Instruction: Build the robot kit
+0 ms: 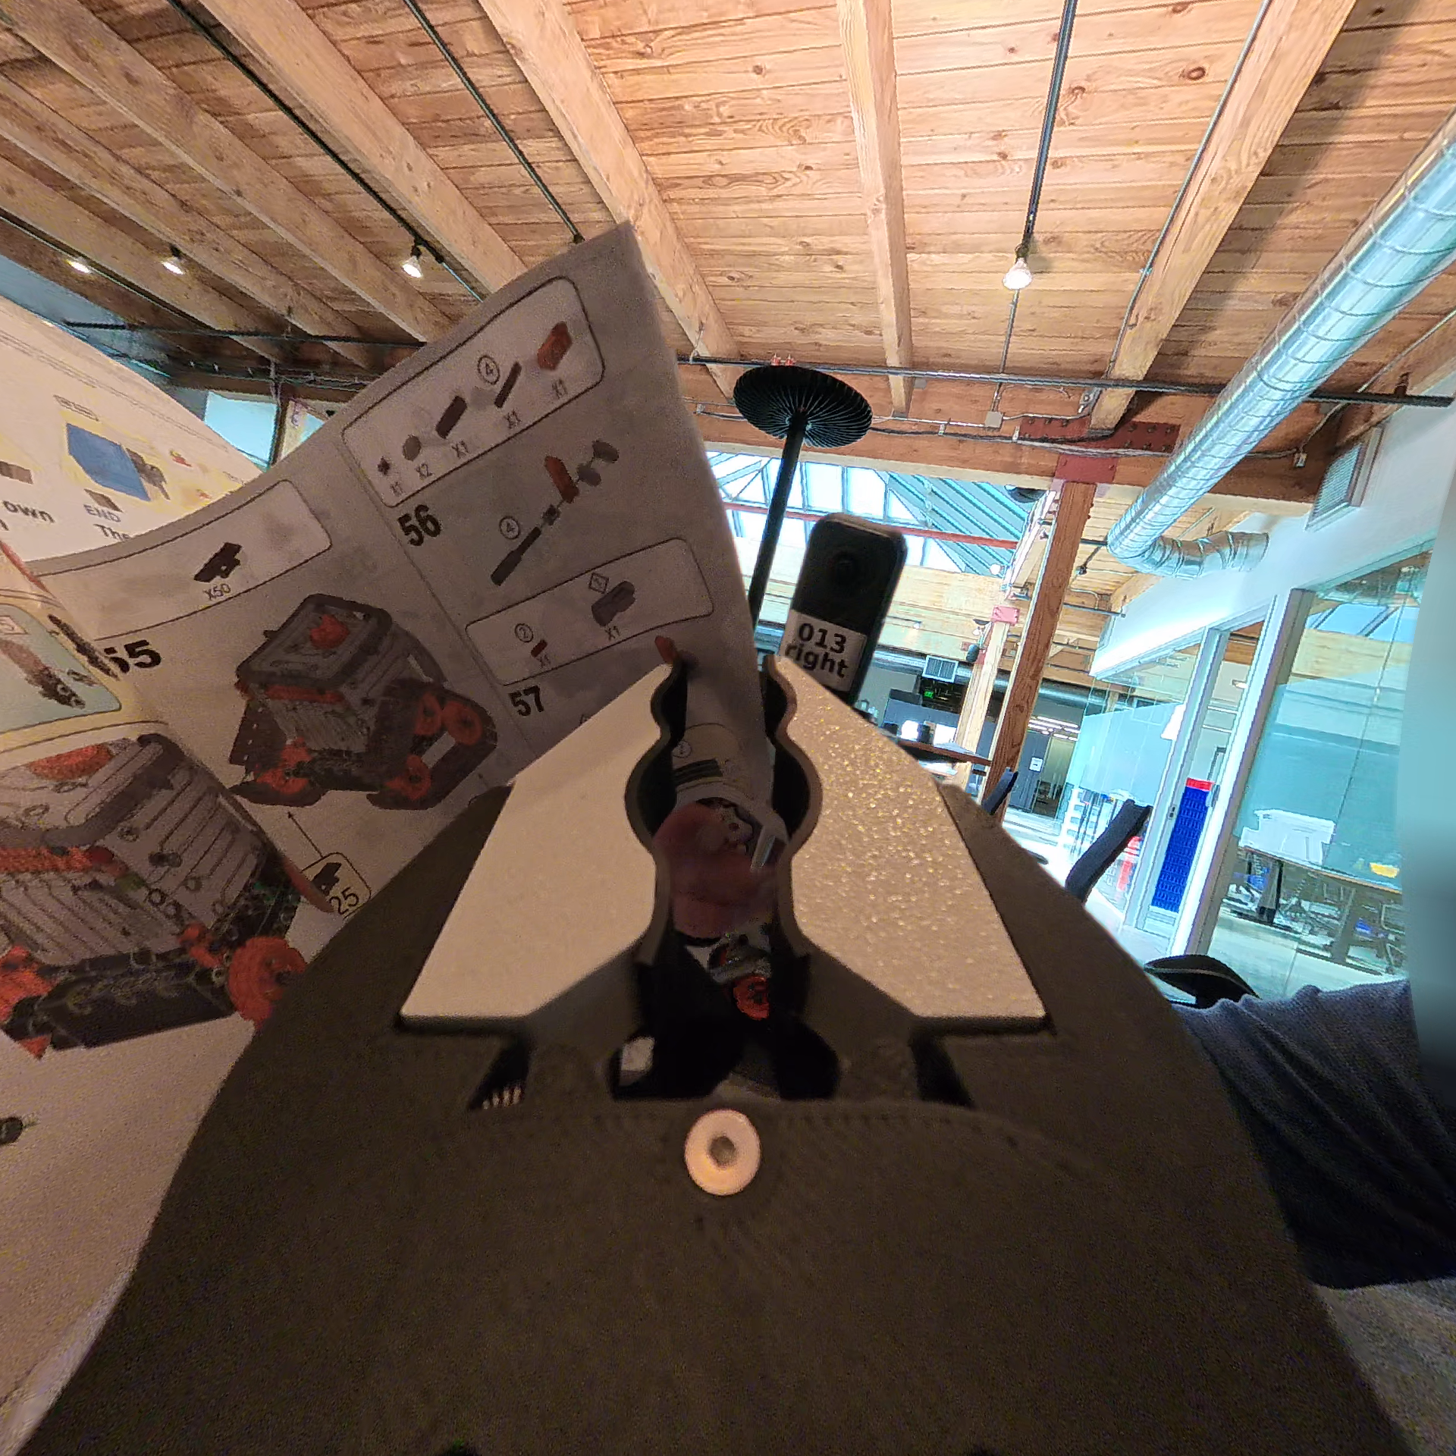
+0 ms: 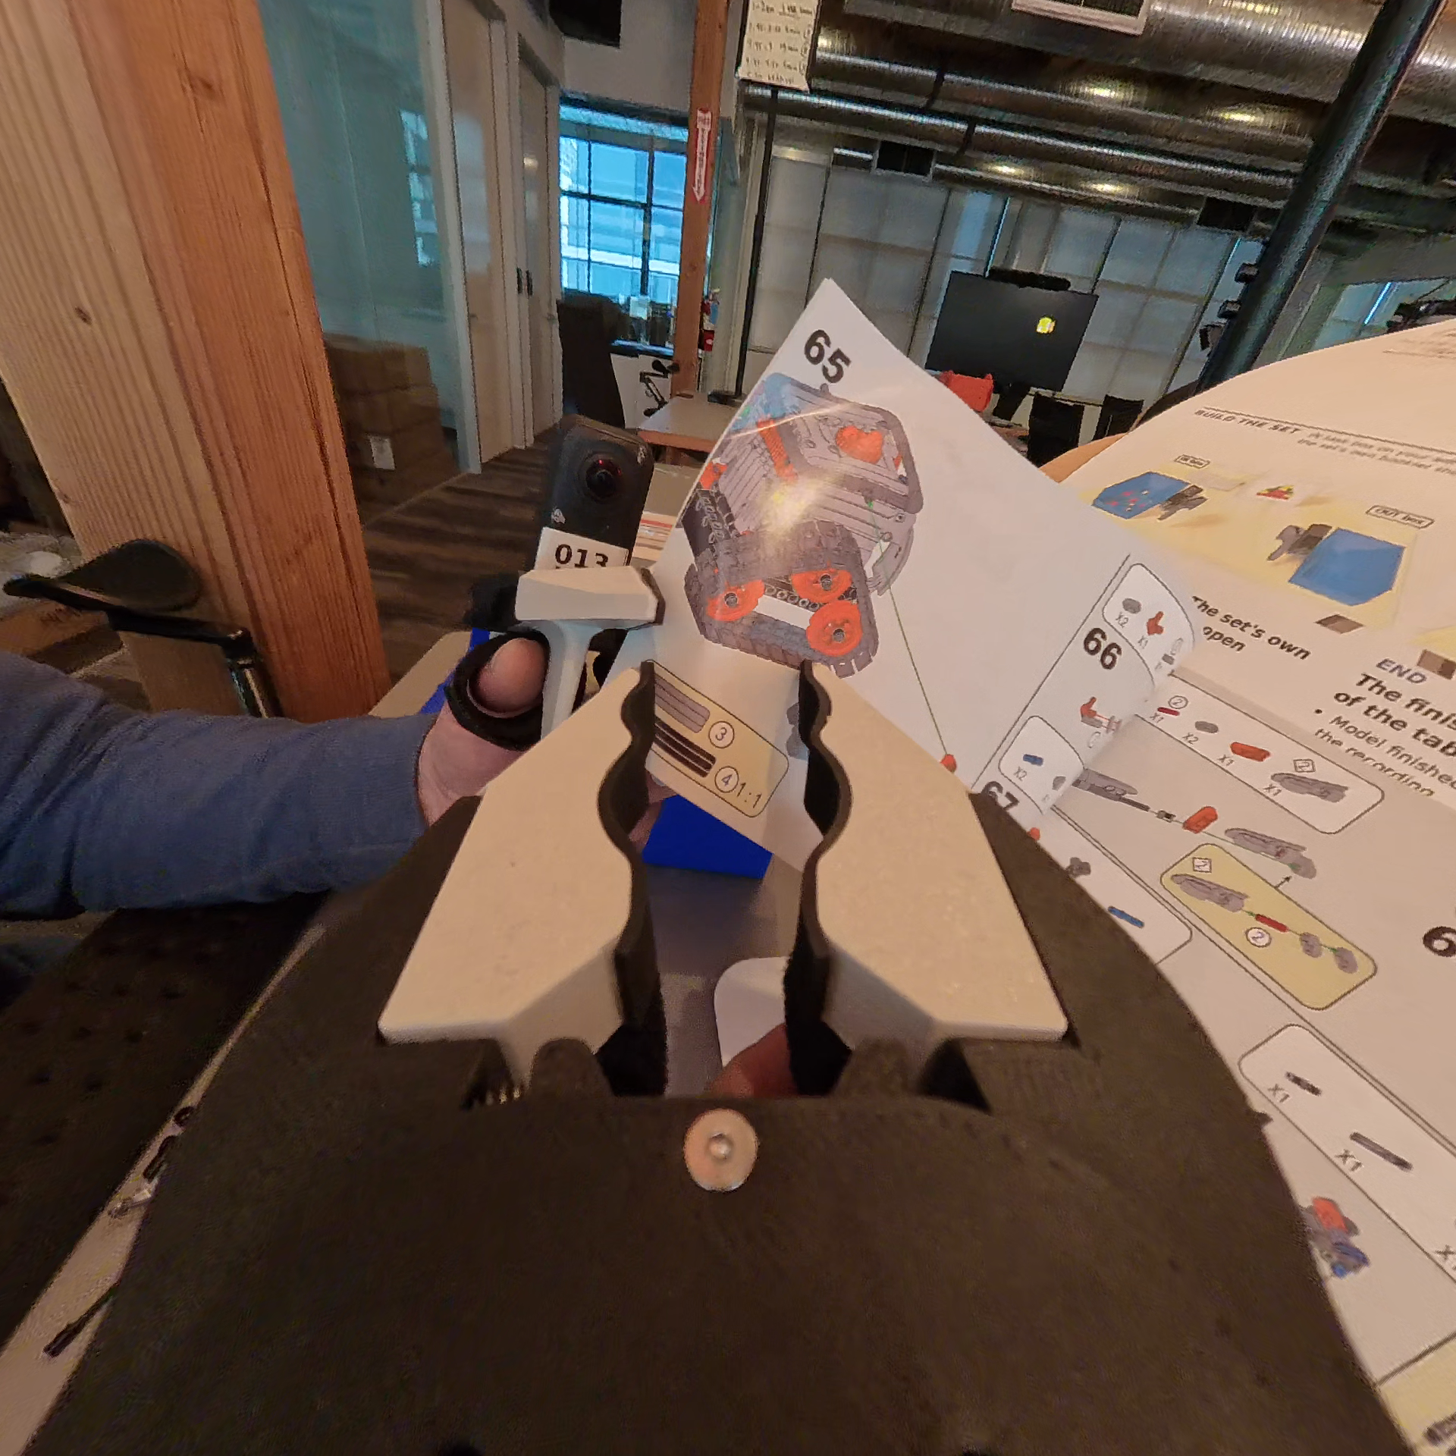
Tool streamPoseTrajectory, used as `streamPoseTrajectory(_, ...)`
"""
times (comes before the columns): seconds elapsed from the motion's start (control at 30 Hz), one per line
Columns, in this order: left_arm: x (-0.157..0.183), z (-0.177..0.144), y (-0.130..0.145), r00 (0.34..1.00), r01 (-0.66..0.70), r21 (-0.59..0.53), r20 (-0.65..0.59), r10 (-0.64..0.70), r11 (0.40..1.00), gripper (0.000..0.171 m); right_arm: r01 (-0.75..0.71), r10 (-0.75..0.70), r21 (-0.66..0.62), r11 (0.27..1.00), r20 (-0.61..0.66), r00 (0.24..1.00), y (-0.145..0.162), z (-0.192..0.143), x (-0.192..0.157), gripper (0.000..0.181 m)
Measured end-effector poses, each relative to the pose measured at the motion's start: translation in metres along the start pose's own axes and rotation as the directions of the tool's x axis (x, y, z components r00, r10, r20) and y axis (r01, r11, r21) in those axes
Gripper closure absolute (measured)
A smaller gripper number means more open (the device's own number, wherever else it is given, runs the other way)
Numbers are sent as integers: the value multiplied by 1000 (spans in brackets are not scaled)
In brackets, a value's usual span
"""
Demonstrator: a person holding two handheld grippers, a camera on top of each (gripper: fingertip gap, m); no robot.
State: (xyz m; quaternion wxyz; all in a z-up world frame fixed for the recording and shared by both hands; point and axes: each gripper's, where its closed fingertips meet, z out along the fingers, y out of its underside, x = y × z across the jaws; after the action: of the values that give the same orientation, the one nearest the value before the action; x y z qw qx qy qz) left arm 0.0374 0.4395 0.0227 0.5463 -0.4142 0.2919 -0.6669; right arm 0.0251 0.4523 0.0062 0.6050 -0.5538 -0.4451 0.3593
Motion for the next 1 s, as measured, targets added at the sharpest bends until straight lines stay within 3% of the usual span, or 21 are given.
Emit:
streamPoseTrajectory(0.37,6,0,-2,998,31,32,-48,-30,999,164,-124,115,86,989,96,989,-1,-2,-1,170)
streamPoseTrajectory(1.0,10,-6,-7,993,54,53,-107,-48,997,167,-224,193,125,967,221,956,-5,-13,-3,172)
